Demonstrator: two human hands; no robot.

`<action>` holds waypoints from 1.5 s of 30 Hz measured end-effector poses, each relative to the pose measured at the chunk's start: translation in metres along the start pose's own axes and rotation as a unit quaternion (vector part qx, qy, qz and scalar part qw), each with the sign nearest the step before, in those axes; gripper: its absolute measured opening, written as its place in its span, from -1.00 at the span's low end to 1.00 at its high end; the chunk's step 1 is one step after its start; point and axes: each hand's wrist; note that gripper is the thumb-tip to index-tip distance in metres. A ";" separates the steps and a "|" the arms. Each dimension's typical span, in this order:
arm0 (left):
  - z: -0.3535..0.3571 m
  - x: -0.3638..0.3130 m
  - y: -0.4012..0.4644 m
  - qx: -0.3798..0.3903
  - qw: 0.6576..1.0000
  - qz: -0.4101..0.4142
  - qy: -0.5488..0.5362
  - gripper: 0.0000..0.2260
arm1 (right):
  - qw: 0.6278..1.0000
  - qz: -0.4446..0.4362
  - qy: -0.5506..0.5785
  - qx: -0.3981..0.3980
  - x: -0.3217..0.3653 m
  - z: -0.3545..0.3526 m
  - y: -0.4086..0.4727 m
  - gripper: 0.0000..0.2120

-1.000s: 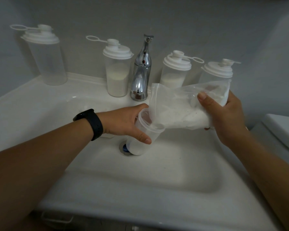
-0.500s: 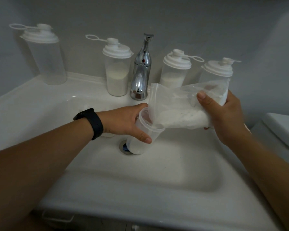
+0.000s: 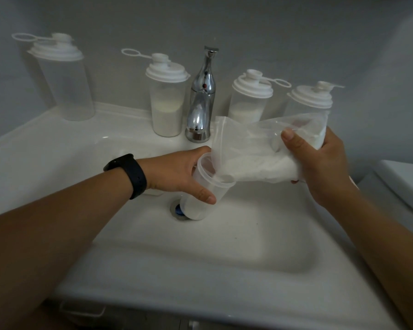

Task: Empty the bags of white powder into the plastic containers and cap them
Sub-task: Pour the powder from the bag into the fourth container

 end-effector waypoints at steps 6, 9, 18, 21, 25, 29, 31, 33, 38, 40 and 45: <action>0.000 -0.001 0.000 0.000 1.000 0.001 0.002 -0.19 | 1.000 -0.006 0.000 -0.003 0.003 0.001 -0.002 -0.83; -0.001 -0.001 0.000 0.000 1.000 0.002 -0.002 -0.19 | 1.000 -0.004 -0.003 0.007 0.002 0.000 -0.002 -0.86; -0.001 0.001 0.000 0.003 1.000 0.005 -0.005 -0.18 | 1.000 -0.007 -0.003 0.005 0.002 0.001 -0.002 -0.86; -0.001 0.001 0.000 0.004 1.000 0.003 -0.004 -0.17 | 1.000 -0.004 -0.003 0.008 0.003 0.002 -0.002 -0.86; -0.001 0.000 0.000 0.004 1.000 0.001 -0.002 -0.17 | 1.000 -0.002 0.000 0.003 0.003 0.001 -0.001 -0.86; -0.001 -0.001 -0.001 0.003 1.000 0.000 -0.003 -0.17 | 1.000 0.000 -0.003 0.018 0.002 0.001 -0.001 -0.84; -0.001 -0.001 -0.001 0.005 1.000 0.001 -0.002 -0.17 | 1.000 -0.001 -0.004 0.017 0.003 0.001 -0.001 -0.85; -0.001 -0.001 -0.001 0.006 1.000 0.002 -0.001 -0.17 | 1.000 -0.001 -0.003 0.014 0.003 0.001 -0.001 -0.85; -0.001 -0.001 -0.001 0.005 1.000 0.006 -0.001 -0.15 | 1.000 -0.001 -0.003 0.016 0.003 0.001 -0.002 -0.84; 0.000 0.000 -0.001 0.006 1.000 0.006 0.000 -0.14 | 1.000 -0.002 -0.006 0.014 0.004 0.001 -0.001 -0.84; -0.001 -0.001 -0.001 0.008 1.000 0.002 0.000 -0.13 | 1.000 -0.003 -0.011 0.015 0.004 0.001 -0.002 -0.82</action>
Point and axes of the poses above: each hand's wrist, its own y-axis towards the middle knuckle, its own z-axis out of the palm, x = y × z, and after that the axes turned 3 degrees about x, right-handed
